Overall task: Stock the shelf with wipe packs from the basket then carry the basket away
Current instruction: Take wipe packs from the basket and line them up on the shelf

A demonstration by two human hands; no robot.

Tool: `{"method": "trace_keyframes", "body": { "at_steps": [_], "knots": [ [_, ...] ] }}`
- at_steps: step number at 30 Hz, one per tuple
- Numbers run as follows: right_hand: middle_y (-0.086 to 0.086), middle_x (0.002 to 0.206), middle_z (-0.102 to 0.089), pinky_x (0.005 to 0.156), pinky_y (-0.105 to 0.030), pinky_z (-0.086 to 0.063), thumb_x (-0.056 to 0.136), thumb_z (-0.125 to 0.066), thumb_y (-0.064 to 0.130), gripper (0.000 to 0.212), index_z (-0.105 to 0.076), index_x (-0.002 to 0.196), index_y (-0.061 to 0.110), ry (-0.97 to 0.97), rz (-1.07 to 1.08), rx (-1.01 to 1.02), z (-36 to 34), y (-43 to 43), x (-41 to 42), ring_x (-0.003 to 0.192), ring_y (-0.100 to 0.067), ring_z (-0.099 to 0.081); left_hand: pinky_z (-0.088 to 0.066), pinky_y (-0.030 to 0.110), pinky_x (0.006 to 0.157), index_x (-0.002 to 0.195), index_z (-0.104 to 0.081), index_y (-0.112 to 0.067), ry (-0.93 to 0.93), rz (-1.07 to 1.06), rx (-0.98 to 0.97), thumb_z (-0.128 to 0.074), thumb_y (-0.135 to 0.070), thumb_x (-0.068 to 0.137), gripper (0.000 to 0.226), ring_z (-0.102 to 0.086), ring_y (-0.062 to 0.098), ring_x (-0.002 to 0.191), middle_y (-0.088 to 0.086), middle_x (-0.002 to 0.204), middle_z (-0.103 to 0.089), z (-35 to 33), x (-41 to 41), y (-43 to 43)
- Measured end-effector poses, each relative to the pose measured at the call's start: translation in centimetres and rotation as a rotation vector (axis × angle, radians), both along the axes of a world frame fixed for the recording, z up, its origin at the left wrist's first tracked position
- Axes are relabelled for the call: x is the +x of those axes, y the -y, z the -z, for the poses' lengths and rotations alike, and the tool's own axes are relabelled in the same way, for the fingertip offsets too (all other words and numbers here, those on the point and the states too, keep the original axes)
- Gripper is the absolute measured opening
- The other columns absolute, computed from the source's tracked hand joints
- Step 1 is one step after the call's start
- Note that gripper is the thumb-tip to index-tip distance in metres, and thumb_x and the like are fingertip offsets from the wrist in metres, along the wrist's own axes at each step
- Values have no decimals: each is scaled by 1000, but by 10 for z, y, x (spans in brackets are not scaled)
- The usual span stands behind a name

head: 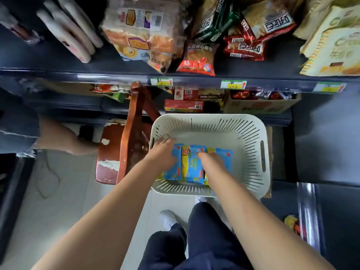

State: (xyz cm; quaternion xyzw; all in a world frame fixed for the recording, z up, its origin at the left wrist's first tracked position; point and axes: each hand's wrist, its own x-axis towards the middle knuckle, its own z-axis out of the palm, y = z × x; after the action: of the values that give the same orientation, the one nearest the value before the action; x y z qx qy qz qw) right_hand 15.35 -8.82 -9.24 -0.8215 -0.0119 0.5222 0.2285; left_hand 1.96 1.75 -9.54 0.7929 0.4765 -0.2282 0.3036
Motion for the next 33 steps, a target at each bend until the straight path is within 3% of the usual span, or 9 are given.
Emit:
{"method": "trace_keyframes", "body": {
  "at_steps": [4,6,8,12,15,23,26,28,33],
  "knots": [
    [-7,81,-64,67,-32,-49,85,-67,13,6,-65,91,14,27,43,47,16,1,-9,67,-21,-59,-41,47,109,152,-37,-21,-141,160,51,-71,-23,86,74,-35,33,144,8,150,-41,13,4,4],
    [1,85,-65,73,-34,-53,80,-70,7,23,-67,99,19,19,49,110,25,4,-14,75,-22,-63,-46,46,103,141,-45,-22,-183,214,139,-67,-22,87,58,-39,32,138,8,142,-43,17,5,6],
    [10,83,-59,64,-29,-49,79,-71,4,37,-61,109,24,33,24,154,31,7,-20,72,-14,-60,-45,44,103,137,-50,-20,-205,259,183,-67,-23,88,51,-38,31,137,7,139,-42,19,5,6],
    [5,85,-63,67,-31,-47,84,-58,3,37,-59,109,30,157,-72,183,37,14,-35,80,-24,-63,-46,42,99,131,-54,-17,-187,303,195,-70,-23,86,48,-50,31,127,8,132,-52,18,3,-1],
    [6,89,-68,78,-31,-52,82,-55,-4,38,-68,101,26,162,38,219,36,19,-36,89,-22,-67,-48,40,93,135,-51,-19,-176,336,158,-63,-21,94,42,-57,31,123,6,133,-59,10,0,1],
    [6,83,-78,66,-26,-51,88,-66,2,24,-79,97,21,20,574,476,-30,38,9,74,-14,-69,-49,38,66,114,-53,-14,247,6,74,-60,-22,96,21,-65,37,92,12,101,-63,-69,16,-17],
    [5,89,-78,74,-36,-58,94,-62,3,26,-78,95,24,-38,695,639,-67,53,17,86,-15,-72,-52,40,75,111,-51,-20,430,-81,44,-69,-25,95,24,-62,27,87,3,97,-60,-110,23,-15],
    [-4,103,-76,78,-42,-61,97,-63,8,24,-74,107,27,-26,780,744,-90,63,14,95,-23,-71,-48,37,70,105,-57,-16,556,-107,44,-72,-25,93,22,-63,26,85,5,96,-64,-129,21,-15],
    [-10,114,-77,70,-36,-59,103,-57,20,25,-69,124,28,3,968,951,-151,103,-11,94,-27,-73,-51,43,69,101,-61,-13,743,-94,-62,-74,-26,92,20,-65,27,81,19,102,-66,-181,20,-2]
  ]
}}
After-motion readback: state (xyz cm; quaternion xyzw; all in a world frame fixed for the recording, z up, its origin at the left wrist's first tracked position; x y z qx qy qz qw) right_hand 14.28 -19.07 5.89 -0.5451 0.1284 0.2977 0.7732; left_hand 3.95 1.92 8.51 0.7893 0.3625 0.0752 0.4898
